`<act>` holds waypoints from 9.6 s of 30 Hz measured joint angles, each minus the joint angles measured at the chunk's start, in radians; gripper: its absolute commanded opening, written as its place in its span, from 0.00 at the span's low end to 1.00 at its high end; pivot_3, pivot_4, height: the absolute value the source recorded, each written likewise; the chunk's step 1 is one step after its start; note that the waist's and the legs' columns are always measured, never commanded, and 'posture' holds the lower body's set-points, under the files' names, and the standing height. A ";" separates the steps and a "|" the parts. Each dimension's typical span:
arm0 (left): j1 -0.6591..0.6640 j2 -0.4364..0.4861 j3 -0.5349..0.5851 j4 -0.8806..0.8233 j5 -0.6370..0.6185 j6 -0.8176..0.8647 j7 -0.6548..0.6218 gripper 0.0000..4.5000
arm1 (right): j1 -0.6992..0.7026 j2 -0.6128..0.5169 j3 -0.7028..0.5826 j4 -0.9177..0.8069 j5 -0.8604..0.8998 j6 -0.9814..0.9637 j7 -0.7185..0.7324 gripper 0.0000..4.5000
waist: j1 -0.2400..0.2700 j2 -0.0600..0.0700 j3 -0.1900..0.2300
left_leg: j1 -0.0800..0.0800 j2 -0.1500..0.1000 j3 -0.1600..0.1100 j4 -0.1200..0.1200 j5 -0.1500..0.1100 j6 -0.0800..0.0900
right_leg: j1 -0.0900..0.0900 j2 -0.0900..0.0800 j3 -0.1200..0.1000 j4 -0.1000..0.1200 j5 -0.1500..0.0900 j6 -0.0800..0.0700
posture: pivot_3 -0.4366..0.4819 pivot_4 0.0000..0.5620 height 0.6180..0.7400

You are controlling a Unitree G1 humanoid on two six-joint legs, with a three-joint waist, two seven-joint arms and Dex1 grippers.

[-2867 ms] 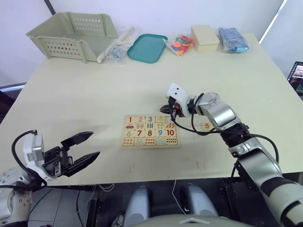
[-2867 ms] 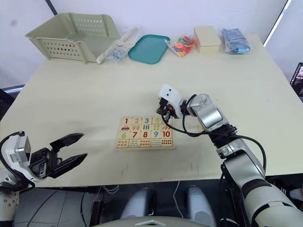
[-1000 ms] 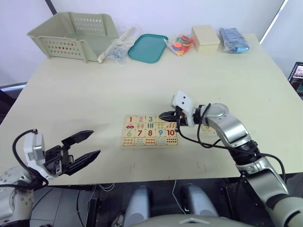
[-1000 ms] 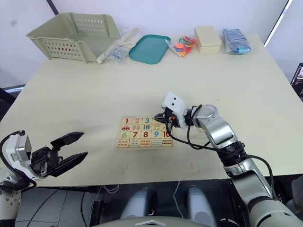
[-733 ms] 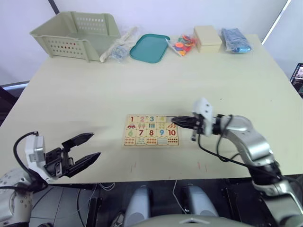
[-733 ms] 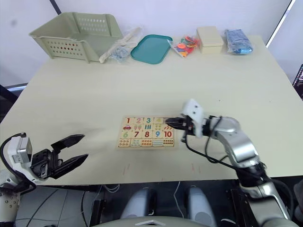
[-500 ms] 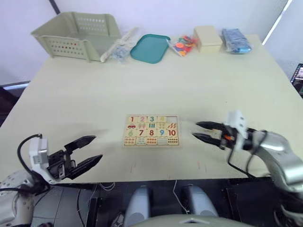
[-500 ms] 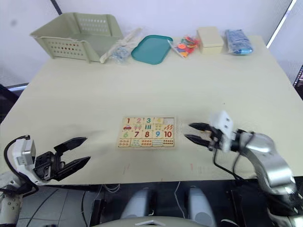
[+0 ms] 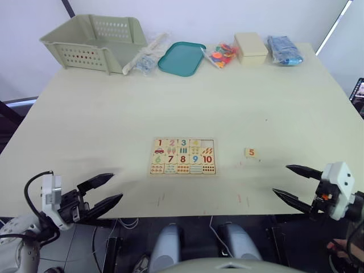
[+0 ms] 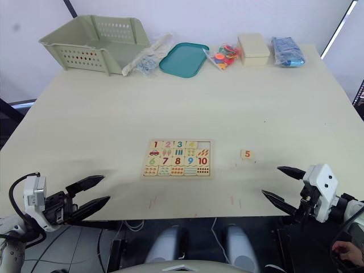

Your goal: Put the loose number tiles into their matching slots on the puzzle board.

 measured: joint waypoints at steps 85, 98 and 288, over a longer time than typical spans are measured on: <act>-0.016 0.046 0.006 -0.085 -0.094 0.027 -0.130 1.00 | -1.377 0.121 0.962 0.526 -0.374 0.634 0.068 0.20 | -0.002 0.002 0.003 | -0.002 0.000 -0.001 0.002 0.000 0.000 | -0.002 -0.001 -0.002 0.002 0.001 -0.001 | 0.48 0.27 1.00; 0.001 0.043 0.009 -0.085 -0.094 0.018 -0.128 1.00 | -1.428 0.240 0.971 0.714 -0.388 0.623 0.028 0.20 | -0.005 0.002 0.003 | -0.002 0.000 0.000 0.002 0.000 0.000 | -0.003 -0.001 -0.002 0.003 0.001 -0.001 | 0.48 0.27 1.00; -0.019 0.006 0.037 -0.089 -0.083 -0.003 -0.109 1.00 | -1.270 0.251 0.847 0.802 -0.446 0.382 0.033 0.01 | -0.027 0.002 0.003 | -0.002 0.000 -0.001 0.001 0.000 0.000 | -0.003 -0.002 -0.001 0.002 0.001 -0.001 | 0.48 0.27 1.00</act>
